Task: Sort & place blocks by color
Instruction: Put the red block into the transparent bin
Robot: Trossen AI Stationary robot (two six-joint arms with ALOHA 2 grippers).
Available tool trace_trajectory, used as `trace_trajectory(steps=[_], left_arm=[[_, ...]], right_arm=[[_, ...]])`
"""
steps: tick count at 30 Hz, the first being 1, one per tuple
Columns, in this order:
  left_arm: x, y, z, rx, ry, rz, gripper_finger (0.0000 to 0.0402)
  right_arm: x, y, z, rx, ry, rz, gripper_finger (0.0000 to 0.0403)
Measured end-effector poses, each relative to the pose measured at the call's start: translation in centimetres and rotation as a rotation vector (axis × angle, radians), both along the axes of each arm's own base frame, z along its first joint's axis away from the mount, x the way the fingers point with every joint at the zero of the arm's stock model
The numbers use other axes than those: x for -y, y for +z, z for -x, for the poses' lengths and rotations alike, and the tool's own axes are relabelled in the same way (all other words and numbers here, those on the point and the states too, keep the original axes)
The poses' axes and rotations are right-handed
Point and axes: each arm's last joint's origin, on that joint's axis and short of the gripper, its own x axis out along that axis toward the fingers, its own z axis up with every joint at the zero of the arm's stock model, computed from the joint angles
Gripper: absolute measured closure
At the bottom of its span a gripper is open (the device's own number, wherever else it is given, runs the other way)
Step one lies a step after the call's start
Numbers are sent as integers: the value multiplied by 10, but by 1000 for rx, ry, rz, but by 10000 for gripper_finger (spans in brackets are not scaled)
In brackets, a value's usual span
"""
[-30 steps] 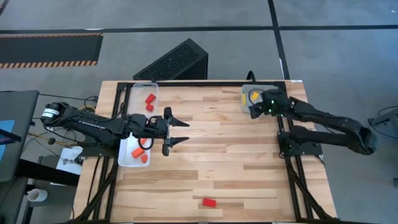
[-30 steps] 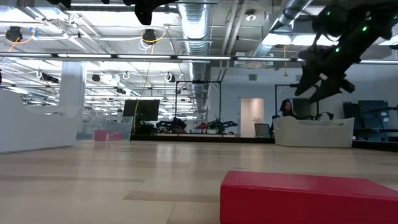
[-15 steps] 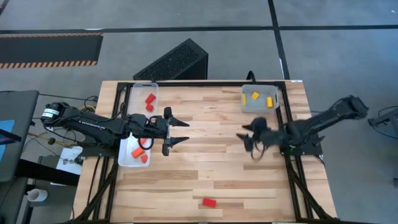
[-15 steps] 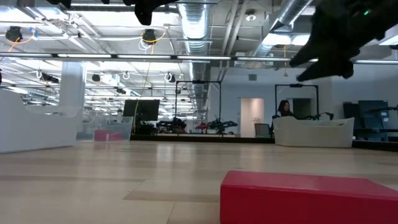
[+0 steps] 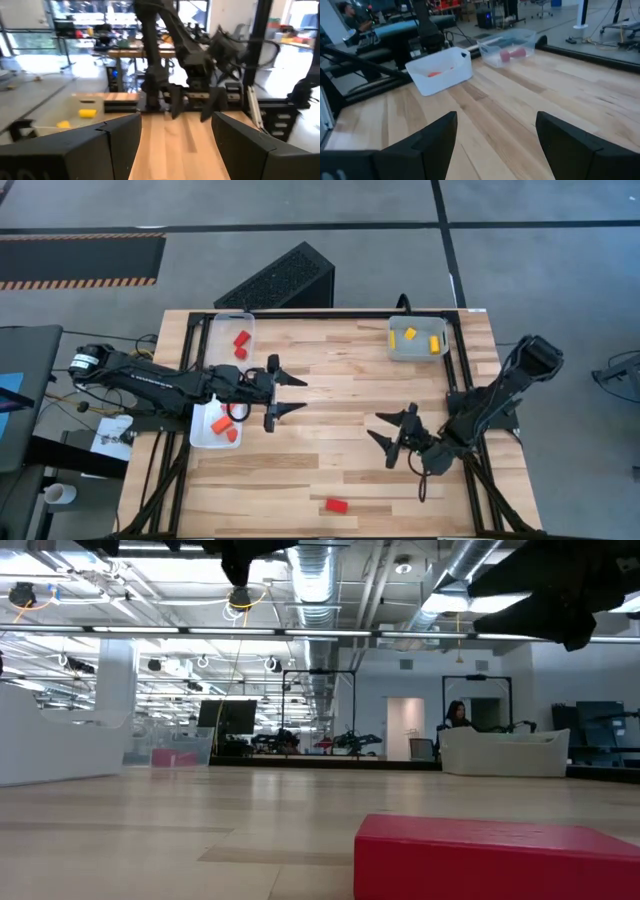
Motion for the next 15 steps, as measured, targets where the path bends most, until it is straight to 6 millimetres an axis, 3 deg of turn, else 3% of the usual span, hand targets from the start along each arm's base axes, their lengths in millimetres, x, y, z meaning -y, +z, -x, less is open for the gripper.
trace_trajectory(steps=[5, 10, 15], left_arm=[[17, -25, -30, -98, -164, -76, 173], [49, -37, -64, -214, -402, -104, 173], [83, -61, -85, -431, -469, -123, 173]], right_arm=[[0, 7, 0, 12, 4, 30, 112], [4, 29, 10, 44, 24, 56, 112], [7, 51, 23, 79, 57, 75, 112]])
